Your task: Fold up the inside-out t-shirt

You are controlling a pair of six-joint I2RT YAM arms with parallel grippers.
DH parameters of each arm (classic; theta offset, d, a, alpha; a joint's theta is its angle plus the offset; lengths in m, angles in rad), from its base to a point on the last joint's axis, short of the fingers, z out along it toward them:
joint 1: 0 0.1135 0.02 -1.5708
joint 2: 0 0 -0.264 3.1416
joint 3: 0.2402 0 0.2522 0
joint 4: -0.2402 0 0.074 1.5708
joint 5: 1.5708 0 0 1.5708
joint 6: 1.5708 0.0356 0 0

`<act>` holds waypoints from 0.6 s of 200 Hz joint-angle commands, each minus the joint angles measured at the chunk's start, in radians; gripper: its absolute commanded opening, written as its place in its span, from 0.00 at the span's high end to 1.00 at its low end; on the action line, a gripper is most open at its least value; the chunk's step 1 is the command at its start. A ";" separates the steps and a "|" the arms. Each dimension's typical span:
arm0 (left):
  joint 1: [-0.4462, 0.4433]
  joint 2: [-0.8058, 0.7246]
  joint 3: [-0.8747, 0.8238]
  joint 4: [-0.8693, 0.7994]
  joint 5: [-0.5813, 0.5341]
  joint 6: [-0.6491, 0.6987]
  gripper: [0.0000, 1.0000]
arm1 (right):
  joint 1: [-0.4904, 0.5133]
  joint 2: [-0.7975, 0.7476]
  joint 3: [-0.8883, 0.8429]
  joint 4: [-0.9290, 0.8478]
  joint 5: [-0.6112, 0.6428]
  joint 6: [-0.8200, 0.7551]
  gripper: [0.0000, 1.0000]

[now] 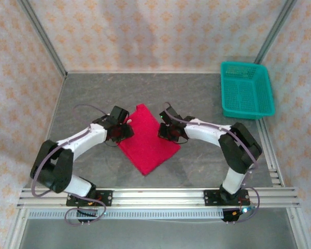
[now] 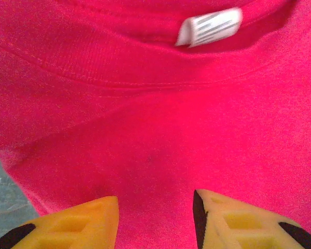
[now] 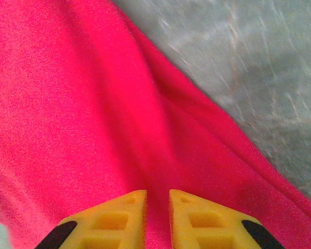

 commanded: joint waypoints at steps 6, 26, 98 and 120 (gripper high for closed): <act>-0.001 0.113 0.092 0.026 -0.108 0.034 0.59 | 0.010 -0.017 -0.134 0.064 -0.004 0.057 0.83; -0.017 0.221 0.179 0.023 -0.129 0.060 0.62 | 0.050 -0.067 -0.224 0.073 0.039 0.102 0.83; -0.078 0.367 0.506 -0.175 -0.148 0.205 0.63 | 0.226 -0.264 -0.240 -0.081 0.201 0.194 0.84; -0.020 0.262 0.489 -0.172 -0.069 0.215 0.61 | 0.166 -0.353 -0.168 -0.161 0.264 0.096 0.71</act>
